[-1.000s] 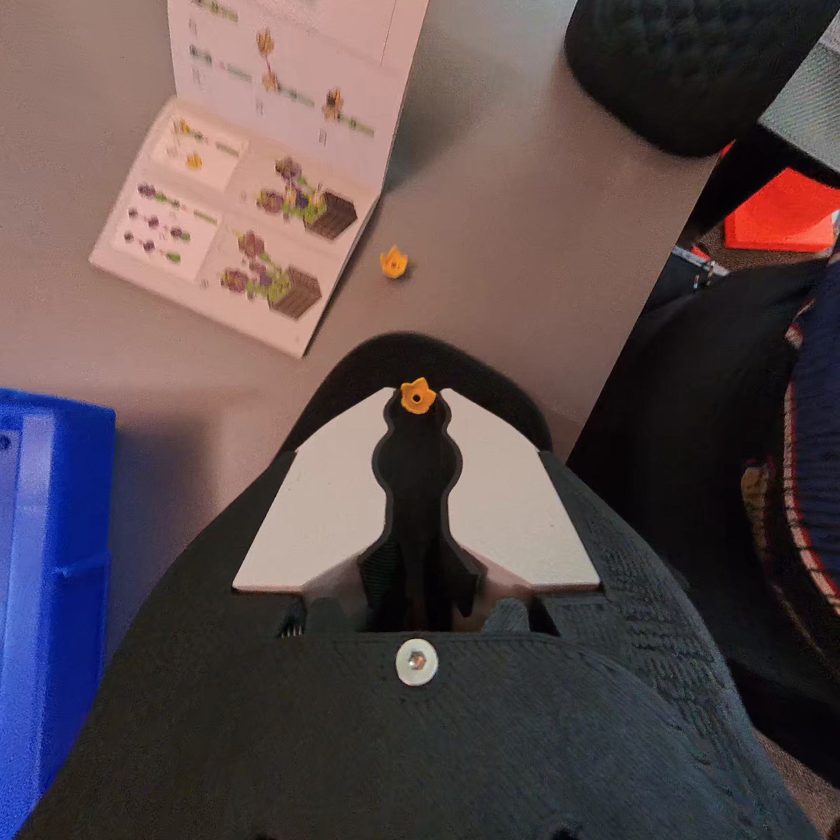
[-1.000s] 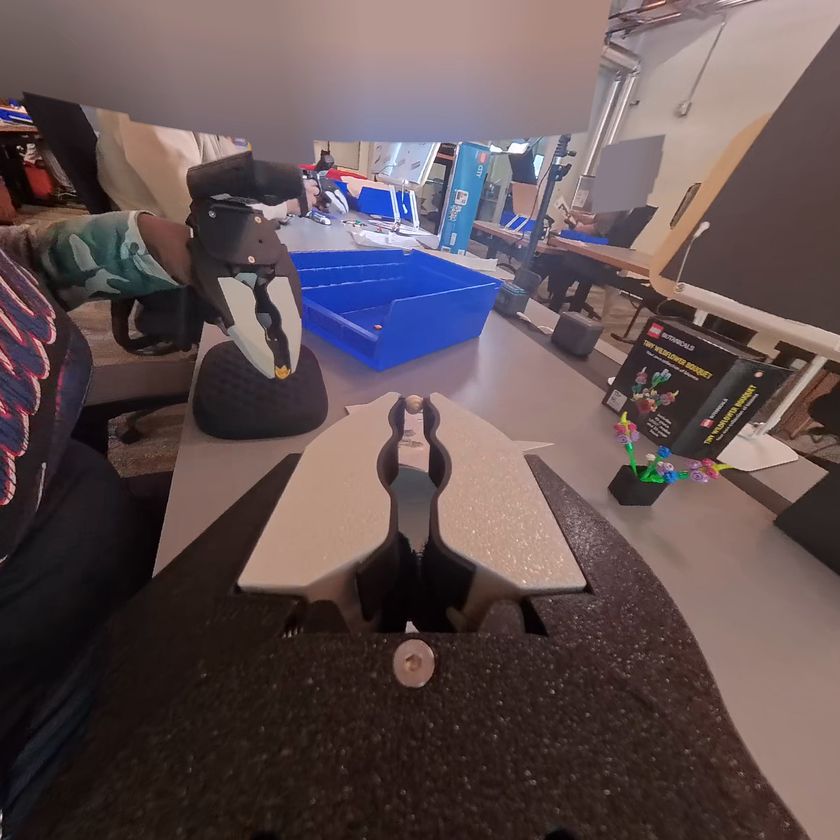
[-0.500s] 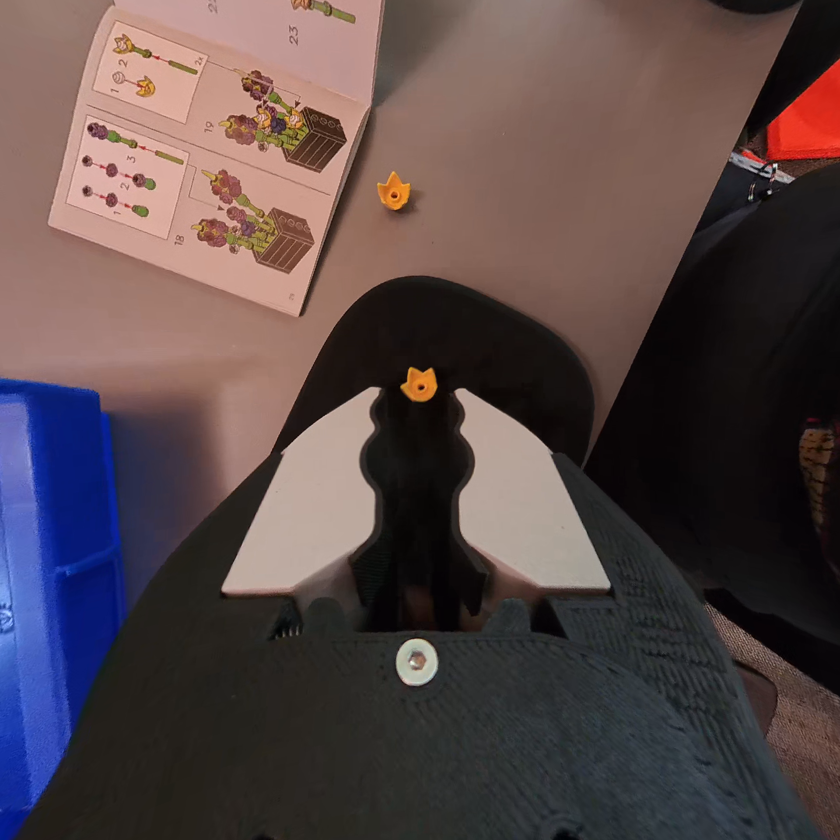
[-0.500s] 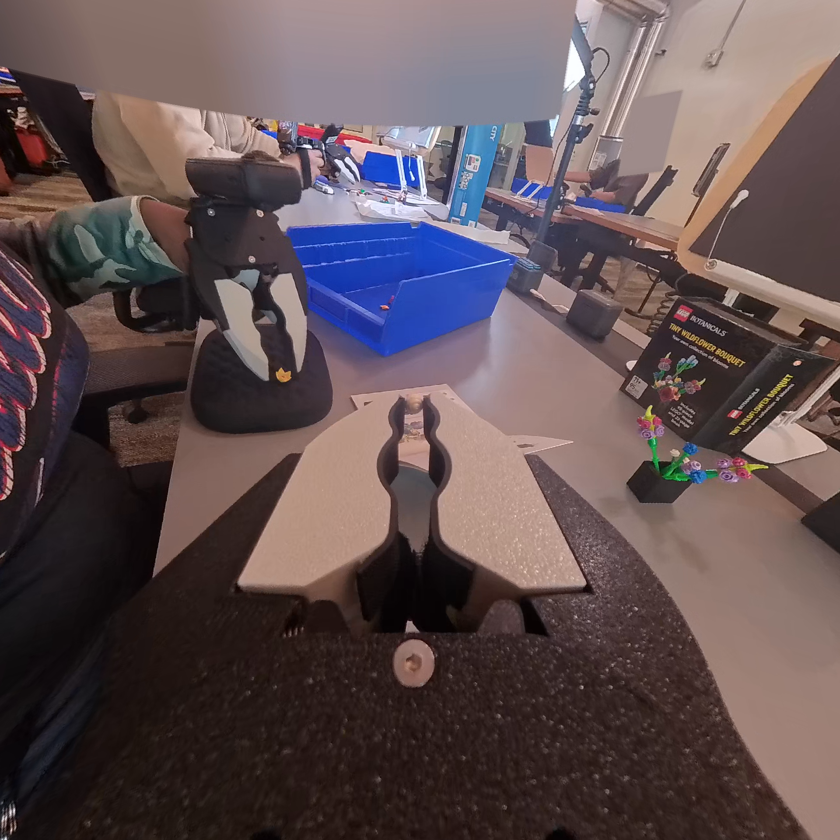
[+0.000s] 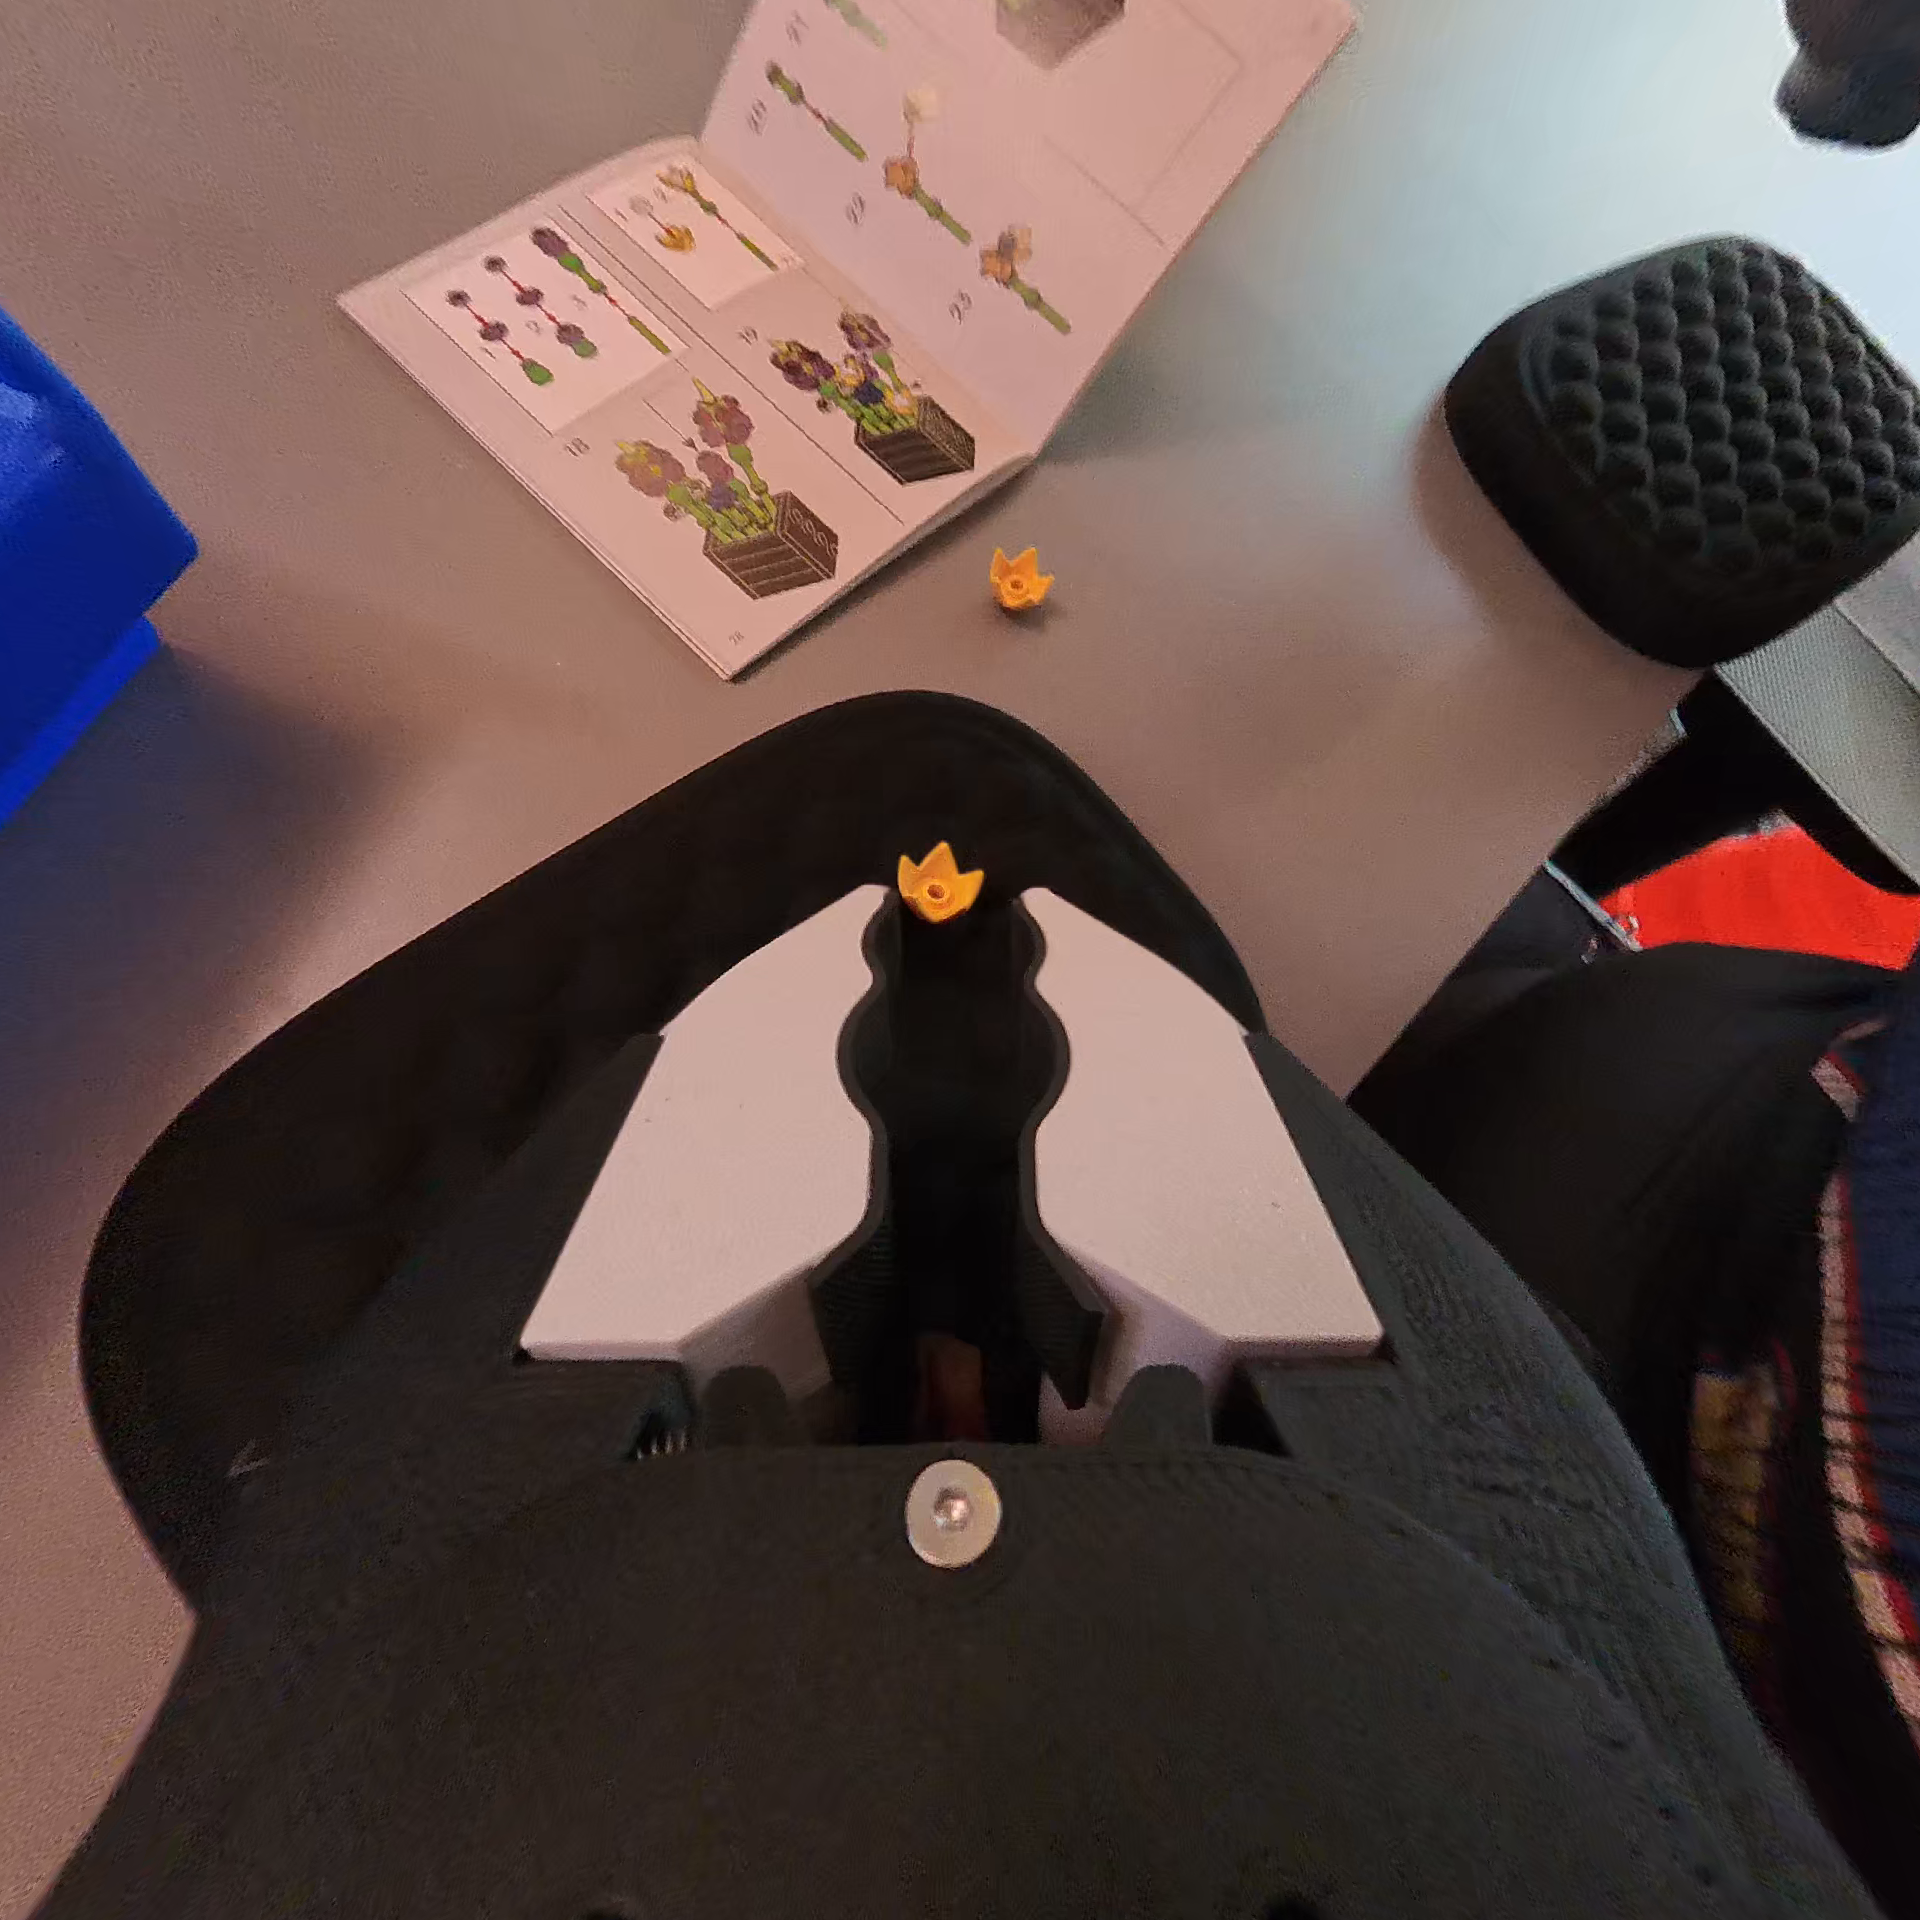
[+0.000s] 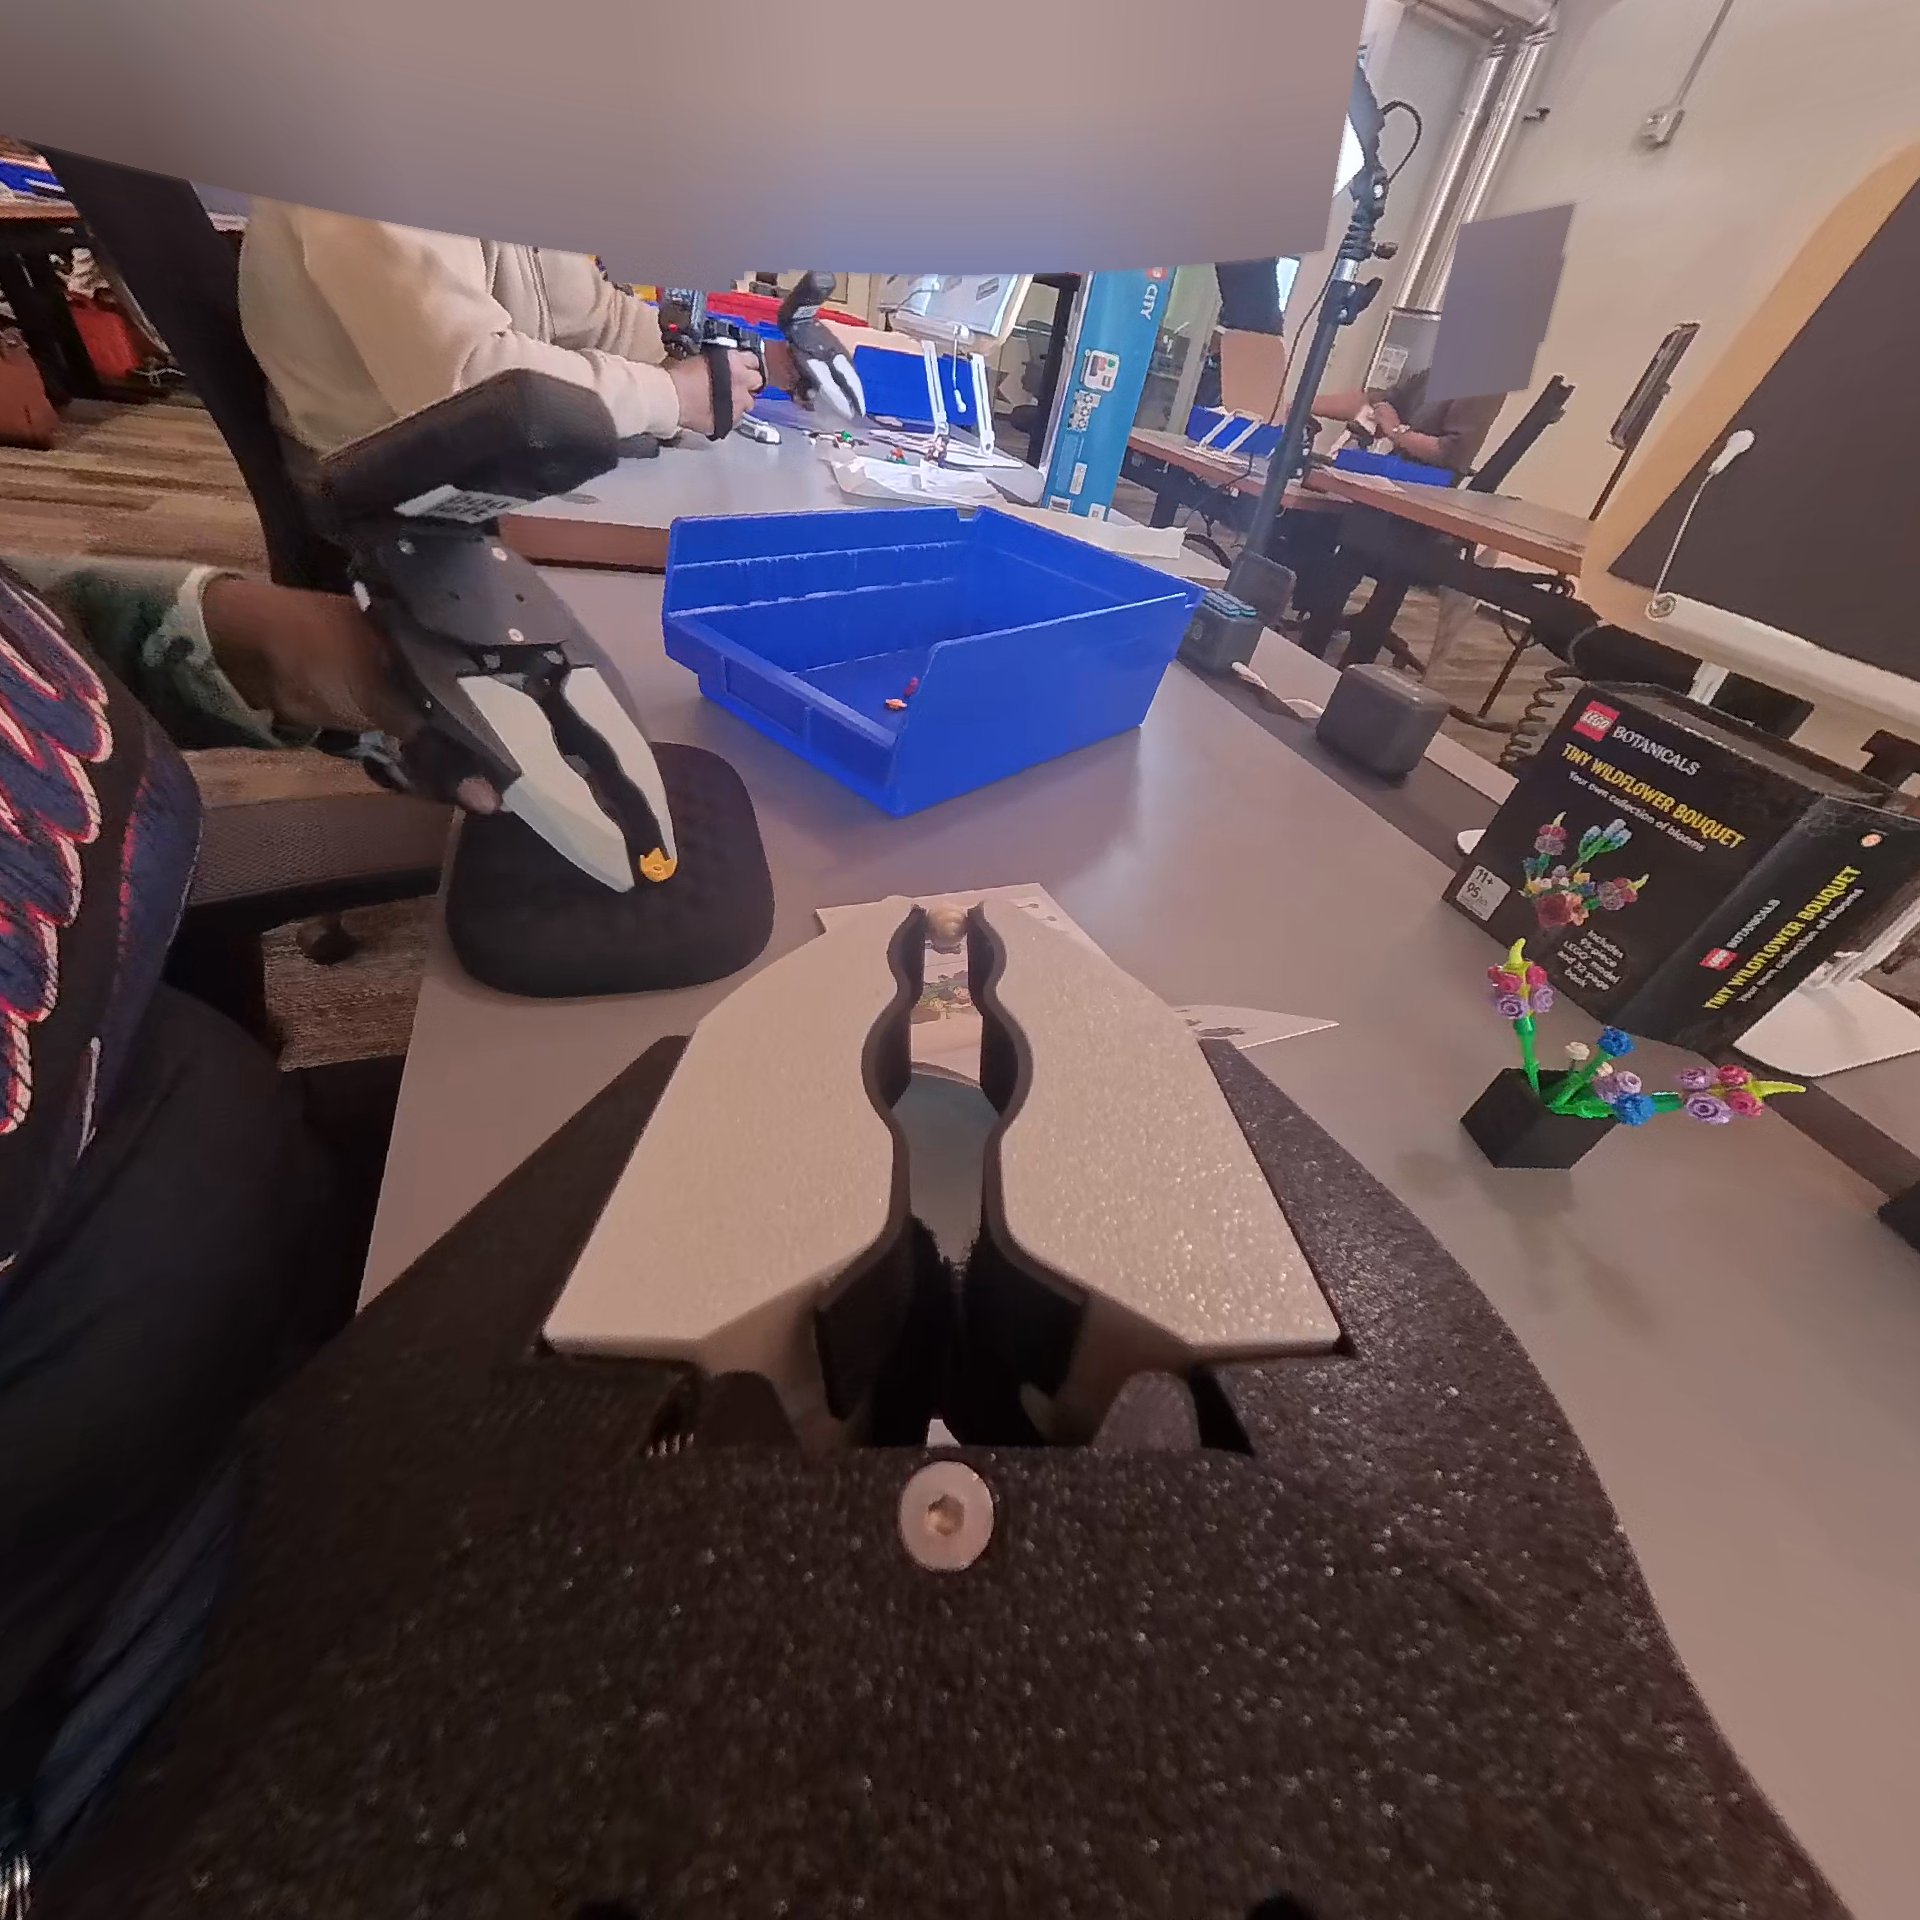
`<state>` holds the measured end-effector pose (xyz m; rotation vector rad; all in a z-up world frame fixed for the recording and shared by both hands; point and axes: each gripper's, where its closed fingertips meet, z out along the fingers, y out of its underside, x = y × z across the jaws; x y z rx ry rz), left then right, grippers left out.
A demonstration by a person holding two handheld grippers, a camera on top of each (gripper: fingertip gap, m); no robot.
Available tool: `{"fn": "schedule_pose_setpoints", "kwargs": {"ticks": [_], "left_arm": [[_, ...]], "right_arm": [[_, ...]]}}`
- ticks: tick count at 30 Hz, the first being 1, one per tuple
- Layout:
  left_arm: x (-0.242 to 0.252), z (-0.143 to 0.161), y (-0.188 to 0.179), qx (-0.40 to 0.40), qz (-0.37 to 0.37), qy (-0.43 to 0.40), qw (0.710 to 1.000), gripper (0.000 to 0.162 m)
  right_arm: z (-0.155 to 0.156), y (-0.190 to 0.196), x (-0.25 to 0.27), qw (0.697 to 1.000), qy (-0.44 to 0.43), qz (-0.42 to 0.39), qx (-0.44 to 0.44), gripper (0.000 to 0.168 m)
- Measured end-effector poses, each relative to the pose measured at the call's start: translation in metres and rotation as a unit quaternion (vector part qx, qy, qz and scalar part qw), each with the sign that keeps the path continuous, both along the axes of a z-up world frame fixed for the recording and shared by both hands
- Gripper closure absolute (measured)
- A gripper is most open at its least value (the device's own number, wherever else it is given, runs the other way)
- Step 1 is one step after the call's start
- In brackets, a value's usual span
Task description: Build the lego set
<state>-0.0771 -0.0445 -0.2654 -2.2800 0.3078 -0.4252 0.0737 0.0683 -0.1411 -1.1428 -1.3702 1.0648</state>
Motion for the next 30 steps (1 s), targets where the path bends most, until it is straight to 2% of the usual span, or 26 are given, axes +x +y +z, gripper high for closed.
{"fn": "schedule_pose_setpoints", "kwargs": {"ticks": [5,12,15,19,23,25,30], "left_arm": [[0.0,-0.001,0.004,0.051,0.005,0.074,0.996,0.147],[0.004,0.002,0.002,0.062,-0.062,0.116,0.989,0.148],[-0.002,0.008,0.007,0.07,-0.085,0.168,0.98,0.148],[0.016,0.033,0.031,0.148,-0.088,0.166,0.971,0.149],[0.04,0.059,0.051,0.251,-0.073,0.2,0.944,0.149],[0.047,0.07,0.056,0.289,-0.059,0.214,0.931,0.149],[0.059,0.072,0.057,0.297,-0.041,0.182,0.937,0.149]], "right_arm": [[0.0,0.0,-0.003,1.0,0.002,0.006,-0.002,0.161],[-0.003,-0.007,-0.007,1.0,-0.002,0.02,-0.011,0.161],[-0.013,-0.022,-0.02,0.997,-0.024,0.052,-0.043,0.161],[-0.026,-0.055,-0.057,0.988,-0.057,0.088,-0.113,0.161],[-0.03,-0.063,-0.086,0.988,-0.052,0.038,-0.141,0.161],[-0.034,-0.059,-0.092,0.991,-0.061,0.0,-0.123,0.161],[-0.041,-0.061,-0.094,0.99,-0.092,-0.03,-0.105,0.161]]}}
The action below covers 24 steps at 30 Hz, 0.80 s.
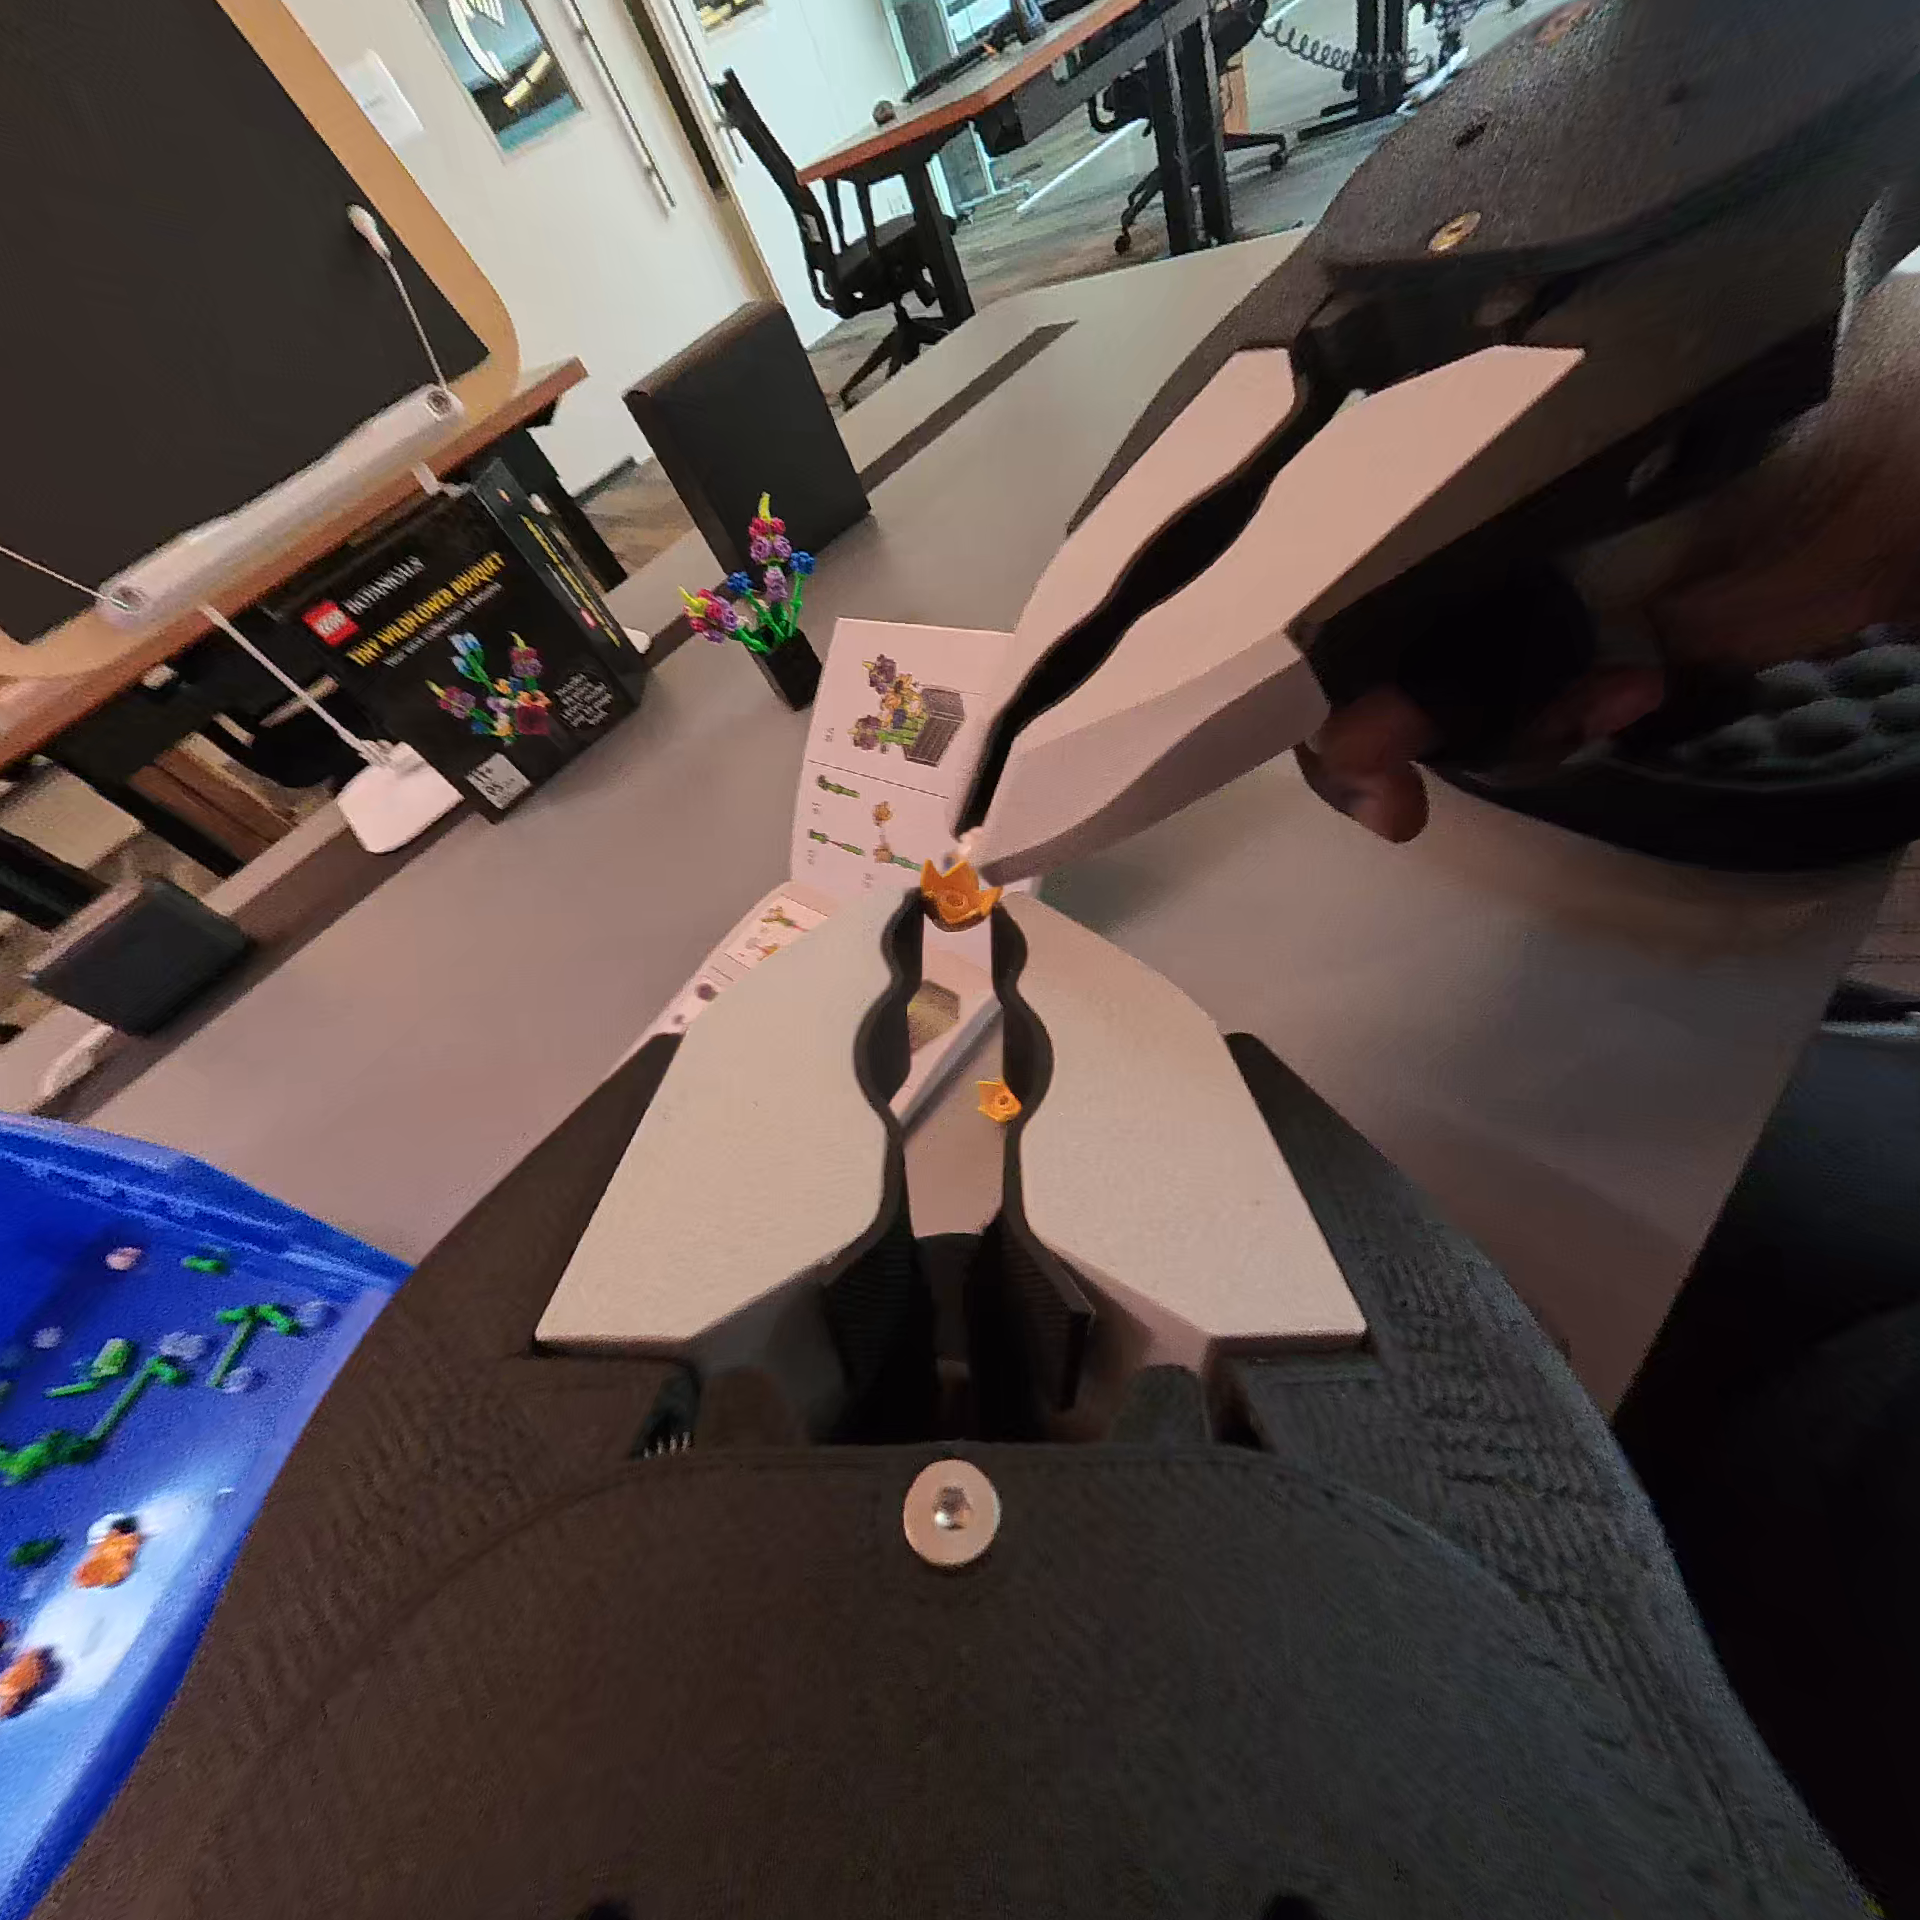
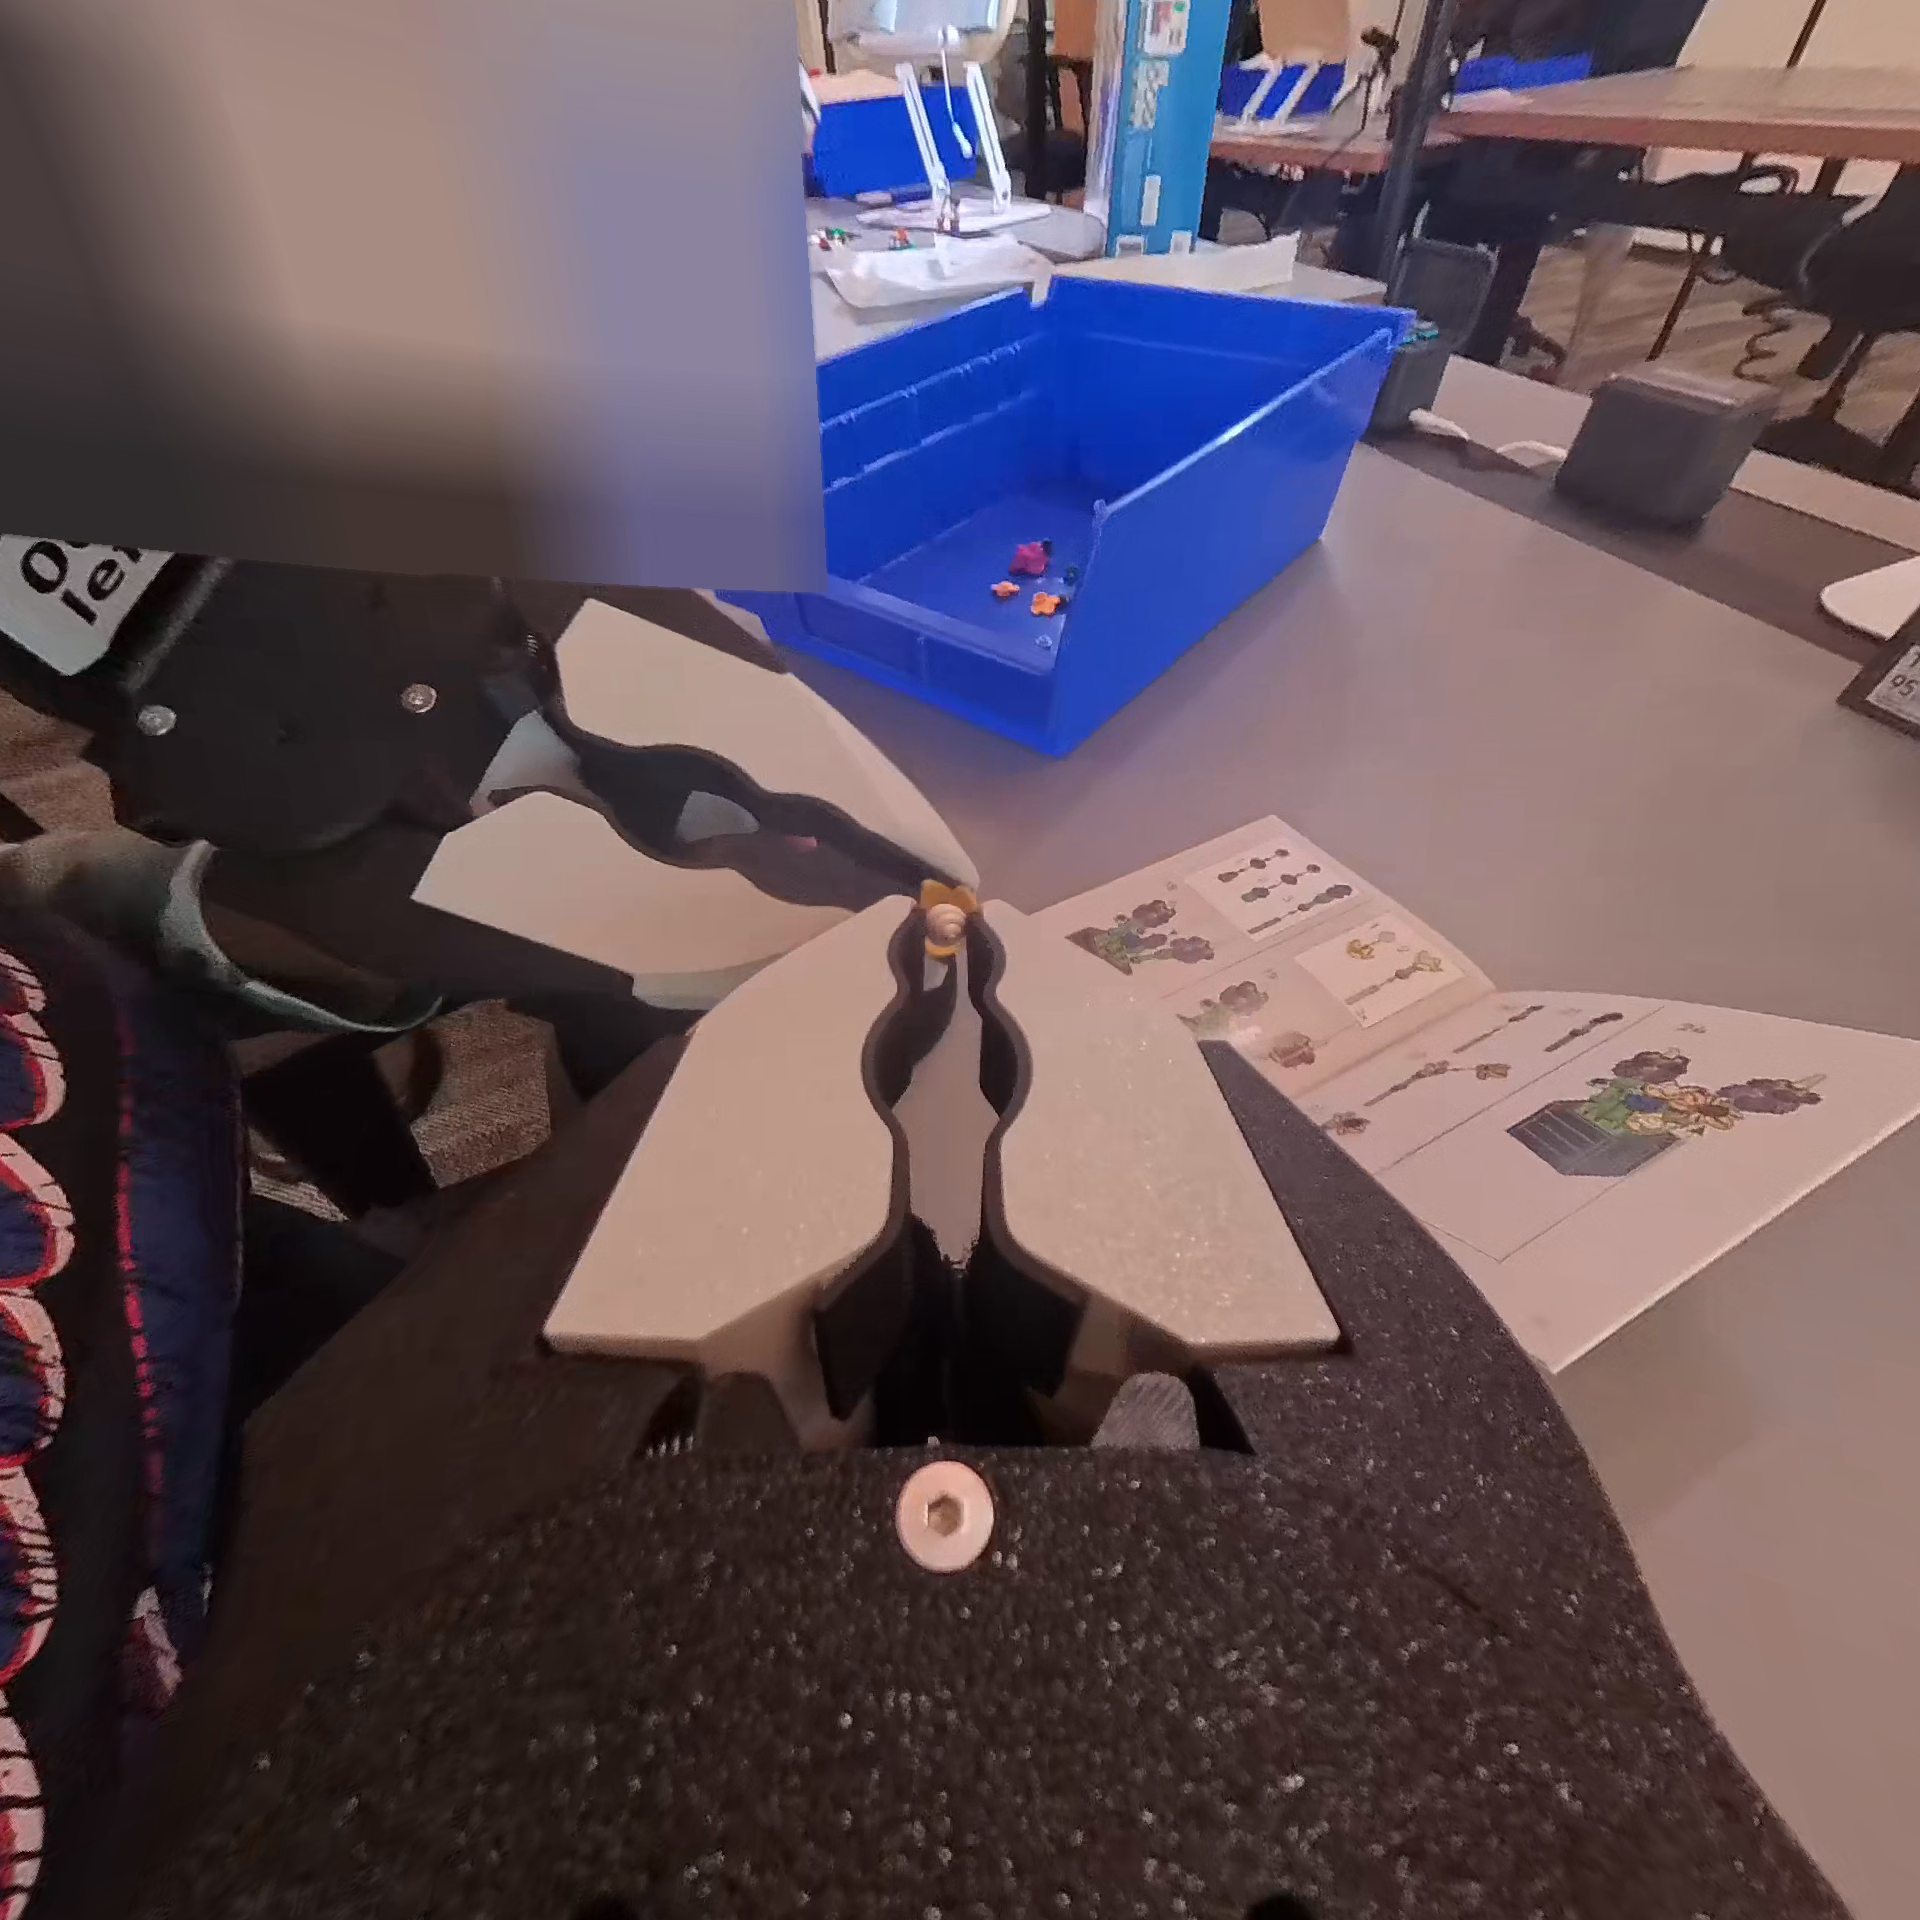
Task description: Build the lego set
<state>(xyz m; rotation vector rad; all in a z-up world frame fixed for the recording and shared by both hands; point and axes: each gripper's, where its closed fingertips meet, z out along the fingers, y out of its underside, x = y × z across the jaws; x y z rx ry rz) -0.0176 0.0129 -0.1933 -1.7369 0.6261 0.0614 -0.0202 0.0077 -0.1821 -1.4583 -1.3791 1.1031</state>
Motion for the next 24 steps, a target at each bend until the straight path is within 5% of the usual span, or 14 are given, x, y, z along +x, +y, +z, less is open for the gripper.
{"fn": "schedule_pose_setpoints", "kwargs": {"ticks": [5,14,24], "left_arm": [[0.009,-0.011,-0.003,-0.047,-0.018,-0.078,0.996,0.149],[0.014,-0.017,0.0,-0.077,-0.037,-0.096,0.992,0.149],[0.013,-0.013,-0.001,-0.076,-0.047,-0.124,0.988,0.149]], "right_arm": [[-0.013,0.0,0.005,0.997,-0.072,-0.003,0.006,0.161],[-0.019,0.003,0.009,0.986,-0.165,0.003,0.006,0.16],[-0.016,0.002,0.007,0.982,-0.186,0.021,-0.023,0.16]]}}
